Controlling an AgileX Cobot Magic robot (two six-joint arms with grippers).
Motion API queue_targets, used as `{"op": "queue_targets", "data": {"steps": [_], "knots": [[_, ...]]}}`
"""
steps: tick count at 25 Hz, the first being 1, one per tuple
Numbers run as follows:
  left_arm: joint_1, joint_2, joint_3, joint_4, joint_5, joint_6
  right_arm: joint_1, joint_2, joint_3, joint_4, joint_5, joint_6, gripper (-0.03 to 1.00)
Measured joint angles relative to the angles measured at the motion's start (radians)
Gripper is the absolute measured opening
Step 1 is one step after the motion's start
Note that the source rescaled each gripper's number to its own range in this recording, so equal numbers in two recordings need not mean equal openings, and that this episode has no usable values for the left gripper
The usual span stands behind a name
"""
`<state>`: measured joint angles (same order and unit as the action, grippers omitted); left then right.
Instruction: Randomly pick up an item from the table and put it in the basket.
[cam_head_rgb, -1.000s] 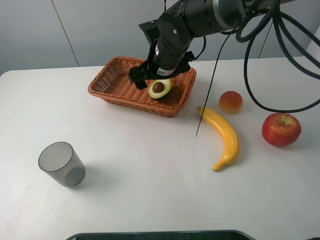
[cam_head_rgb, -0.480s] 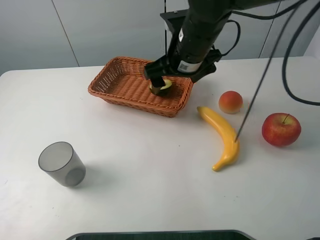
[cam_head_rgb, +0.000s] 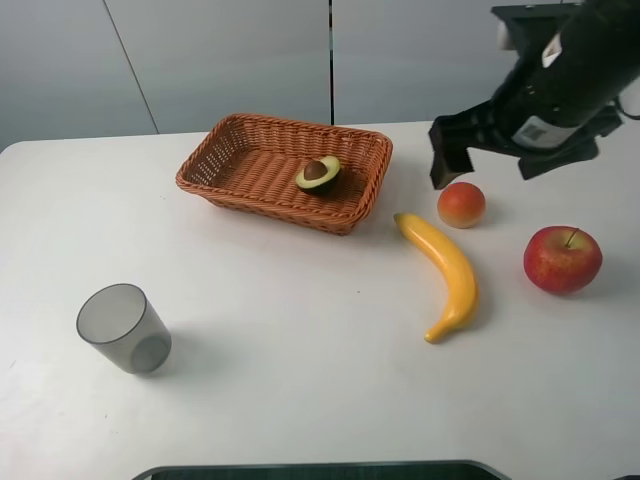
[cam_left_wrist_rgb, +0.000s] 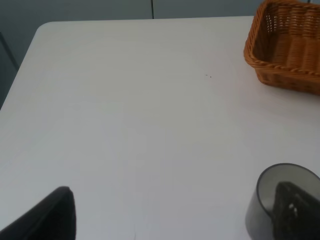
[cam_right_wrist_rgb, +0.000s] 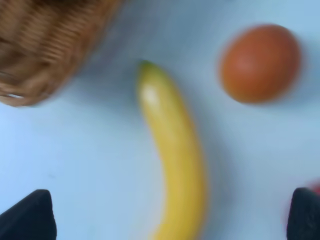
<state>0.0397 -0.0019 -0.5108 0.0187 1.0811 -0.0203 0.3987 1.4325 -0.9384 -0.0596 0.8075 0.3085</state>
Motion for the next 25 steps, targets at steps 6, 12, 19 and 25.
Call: {"op": "queue_targets", "data": {"steps": [6,12,19,25], "knots": [[0.0,0.0,0.0,0.0,0.0,0.0,-0.123,-0.242,0.128,0.0,0.038,-0.058,1.0],[0.0,0.0,0.0,0.0,0.0,0.0,-0.132,-0.521,0.214,-0.002,0.083,-0.066,1.0],[0.0,0.0,0.0,0.0,0.0,0.0,-0.132,-0.869,0.262,-0.004,0.223,-0.102,1.0],[0.0,0.0,0.0,0.0,0.0,0.0,-0.132,-1.126,0.264,-0.004,0.288,-0.146,1.0]]}}
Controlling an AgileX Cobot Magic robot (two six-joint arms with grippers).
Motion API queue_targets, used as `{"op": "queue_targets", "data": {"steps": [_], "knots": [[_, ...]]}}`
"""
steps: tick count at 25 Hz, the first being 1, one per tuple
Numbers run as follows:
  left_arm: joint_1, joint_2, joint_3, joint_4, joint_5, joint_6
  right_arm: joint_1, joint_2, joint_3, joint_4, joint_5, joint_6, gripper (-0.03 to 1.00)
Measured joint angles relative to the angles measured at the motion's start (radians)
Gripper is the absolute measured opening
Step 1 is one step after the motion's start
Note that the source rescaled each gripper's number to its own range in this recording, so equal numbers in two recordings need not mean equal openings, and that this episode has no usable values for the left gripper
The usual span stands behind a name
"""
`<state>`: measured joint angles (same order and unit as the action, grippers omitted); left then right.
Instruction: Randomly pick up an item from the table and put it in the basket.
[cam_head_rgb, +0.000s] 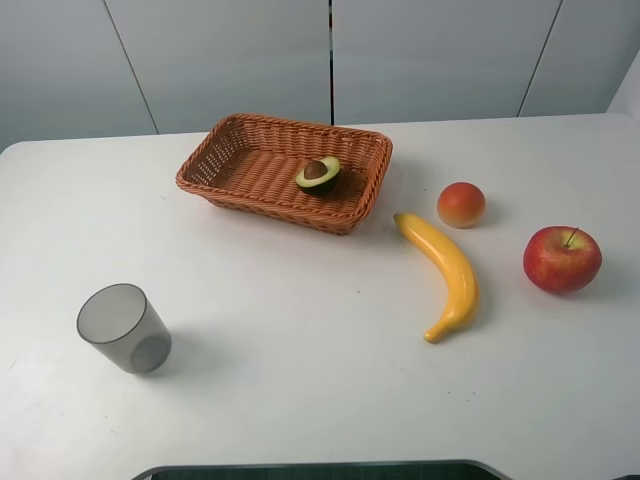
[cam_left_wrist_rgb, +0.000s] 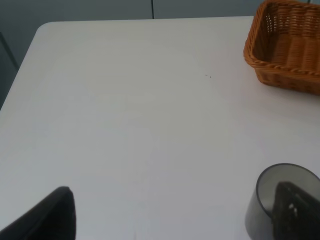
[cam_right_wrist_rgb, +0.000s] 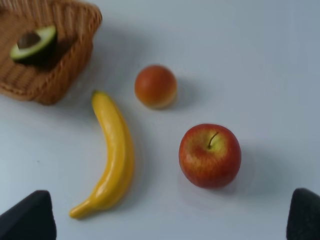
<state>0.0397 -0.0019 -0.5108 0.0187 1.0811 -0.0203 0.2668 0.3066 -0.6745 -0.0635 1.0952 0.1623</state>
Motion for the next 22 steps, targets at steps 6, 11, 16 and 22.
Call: {"op": "queue_targets", "data": {"steps": [6,11,16,22], "knots": [[0.0,0.0,0.0,0.0,0.0,0.0,0.0,-0.186,0.048,0.022,0.009,-0.044,1.0],[0.0,0.0,0.0,0.0,0.0,0.002,0.0,-0.3,0.136,0.079,0.014,-0.065,1.0],[0.0,0.0,0.0,0.0,0.0,0.004,0.0,-0.305,0.159,0.084,0.011,-0.069,1.0],[0.0,0.0,0.0,0.0,0.0,0.004,0.0,-0.307,0.161,0.082,0.004,-0.069,1.0]]}}
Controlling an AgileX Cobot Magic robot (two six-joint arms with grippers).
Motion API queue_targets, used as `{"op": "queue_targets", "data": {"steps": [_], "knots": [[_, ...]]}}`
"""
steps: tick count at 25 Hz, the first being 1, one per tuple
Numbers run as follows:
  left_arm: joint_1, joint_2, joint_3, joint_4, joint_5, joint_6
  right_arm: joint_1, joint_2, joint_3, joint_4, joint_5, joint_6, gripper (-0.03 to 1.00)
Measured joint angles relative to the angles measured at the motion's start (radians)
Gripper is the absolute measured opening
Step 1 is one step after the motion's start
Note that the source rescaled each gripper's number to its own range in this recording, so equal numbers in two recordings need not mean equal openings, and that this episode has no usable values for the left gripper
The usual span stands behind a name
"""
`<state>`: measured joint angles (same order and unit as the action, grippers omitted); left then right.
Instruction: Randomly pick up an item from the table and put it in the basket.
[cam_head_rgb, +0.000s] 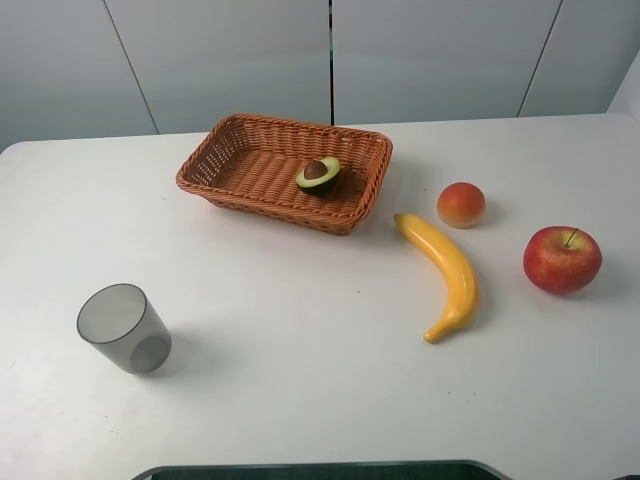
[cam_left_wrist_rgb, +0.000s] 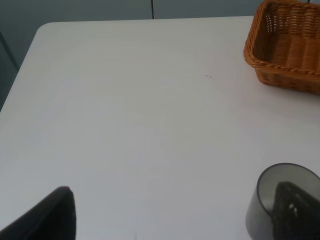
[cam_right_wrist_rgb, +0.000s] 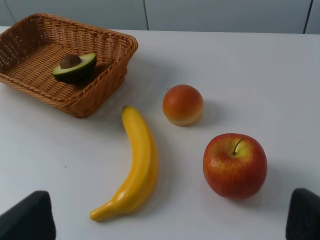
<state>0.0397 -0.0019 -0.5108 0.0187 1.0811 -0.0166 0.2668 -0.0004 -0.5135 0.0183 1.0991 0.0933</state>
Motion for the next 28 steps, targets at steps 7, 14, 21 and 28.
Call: {"op": "queue_targets", "data": {"steps": [7,14,21,28], "knots": [[0.0,0.0,0.0,0.0,0.0,-0.002,0.0,0.0,0.0,-0.03,0.0,-0.025,1.0],[0.0,0.0,0.0,0.0,0.0,-0.004,-0.093,0.0,0.0,-0.03,0.0,-0.03,1.0],[0.0,0.0,0.0,0.0,0.0,-0.004,-0.276,0.0,0.0,0.019,-0.002,-0.093,1.0],[0.0,0.0,0.0,0.0,0.0,-0.004,-0.28,0.0,0.0,0.025,-0.002,-0.101,1.0]]}}
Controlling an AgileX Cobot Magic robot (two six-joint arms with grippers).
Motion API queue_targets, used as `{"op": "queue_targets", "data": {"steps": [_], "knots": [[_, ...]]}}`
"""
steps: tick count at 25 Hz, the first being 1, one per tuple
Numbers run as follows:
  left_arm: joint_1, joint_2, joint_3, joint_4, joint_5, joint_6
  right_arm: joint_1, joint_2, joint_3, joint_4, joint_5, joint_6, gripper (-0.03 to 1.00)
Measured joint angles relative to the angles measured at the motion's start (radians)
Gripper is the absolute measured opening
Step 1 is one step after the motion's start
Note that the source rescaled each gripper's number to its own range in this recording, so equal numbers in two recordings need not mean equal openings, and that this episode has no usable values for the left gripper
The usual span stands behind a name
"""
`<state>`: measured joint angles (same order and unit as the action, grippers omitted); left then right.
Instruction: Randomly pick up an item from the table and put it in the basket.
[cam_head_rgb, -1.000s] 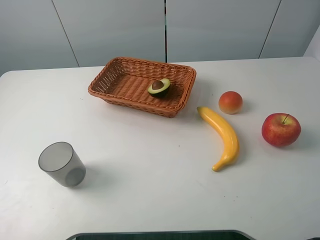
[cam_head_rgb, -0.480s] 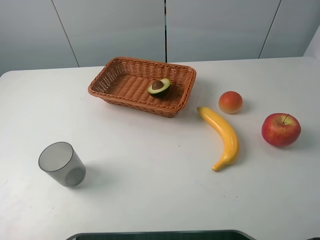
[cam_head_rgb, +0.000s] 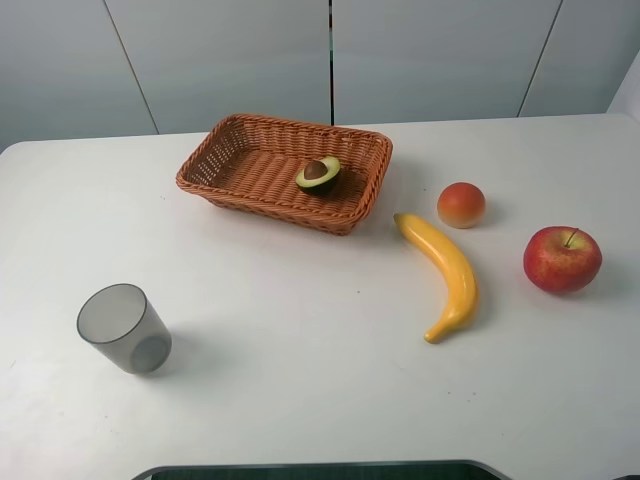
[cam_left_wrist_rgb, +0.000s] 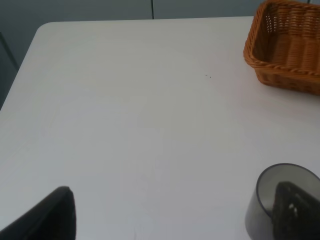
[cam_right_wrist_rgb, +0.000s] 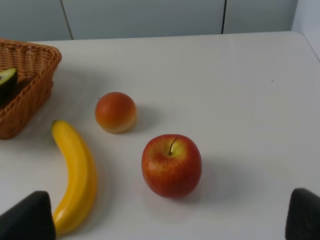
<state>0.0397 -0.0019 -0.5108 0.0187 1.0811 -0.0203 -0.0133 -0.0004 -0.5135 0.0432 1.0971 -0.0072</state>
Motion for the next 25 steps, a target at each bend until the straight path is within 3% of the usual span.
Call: {"op": "queue_targets", "data": {"steps": [25], "knots": [[0.0,0.0,0.0,0.0,0.0,0.0,0.0,0.0,0.0,0.0,0.0,-0.002,1.0]]}}
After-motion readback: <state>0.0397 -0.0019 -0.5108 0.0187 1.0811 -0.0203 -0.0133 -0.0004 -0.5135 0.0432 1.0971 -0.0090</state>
